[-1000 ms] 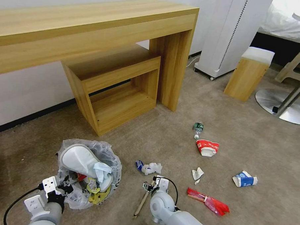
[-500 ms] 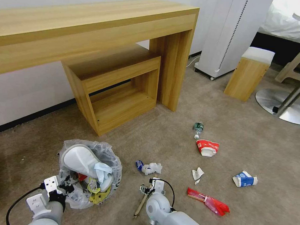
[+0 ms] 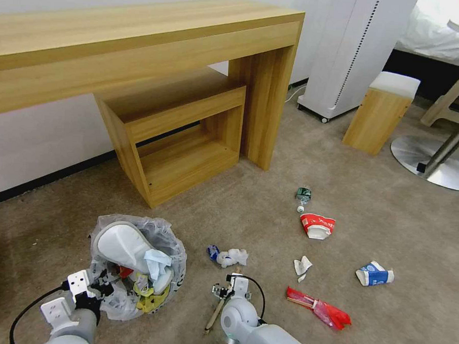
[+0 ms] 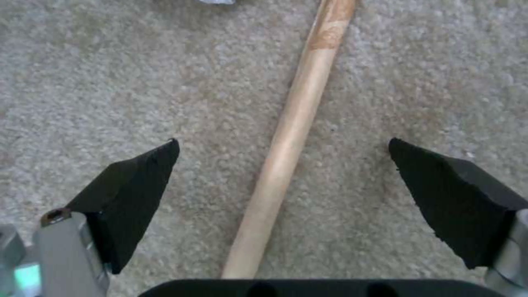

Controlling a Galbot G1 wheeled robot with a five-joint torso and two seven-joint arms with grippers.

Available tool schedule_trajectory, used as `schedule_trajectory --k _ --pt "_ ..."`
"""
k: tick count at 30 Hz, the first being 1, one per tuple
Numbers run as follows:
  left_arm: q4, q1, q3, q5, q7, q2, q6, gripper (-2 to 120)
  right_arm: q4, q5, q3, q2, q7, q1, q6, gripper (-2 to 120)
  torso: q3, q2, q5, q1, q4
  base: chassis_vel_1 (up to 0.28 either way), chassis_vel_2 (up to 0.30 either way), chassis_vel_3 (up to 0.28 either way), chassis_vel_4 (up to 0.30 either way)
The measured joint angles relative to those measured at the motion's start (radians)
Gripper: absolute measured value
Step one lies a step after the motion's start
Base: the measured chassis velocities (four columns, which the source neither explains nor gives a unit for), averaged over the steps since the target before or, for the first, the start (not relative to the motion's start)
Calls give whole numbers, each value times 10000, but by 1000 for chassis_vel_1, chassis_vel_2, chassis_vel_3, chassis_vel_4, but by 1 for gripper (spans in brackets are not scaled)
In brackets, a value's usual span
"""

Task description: Pick up the trash bin and place the garbage on the floor into it.

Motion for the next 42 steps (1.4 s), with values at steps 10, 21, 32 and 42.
schedule_trajectory --k 10,21,32,42 --pt "-42 79 -49 34 12 -10 -25 0 -46 -93 19 62 -30 -77 68 85 0 0 -1 0 0 0 0 0 0" --pt "-115 164 -29 141 80 -54 -54 0 -40 -113 44 -79 -82 -73 119 78 0 0 0 -1 0 0 0 0 0" --pt "-189 223 20 237 98 -62 -58 0 302 -89 45 -351 -113 -96 228 46 0 0 0 0 0 0 0 0 0" --pt "-213 251 41 324 151 -70 -86 0 633 -23 -79 -548 -93 -78 260 6 0 0 0 0 0 0 0 0 0"
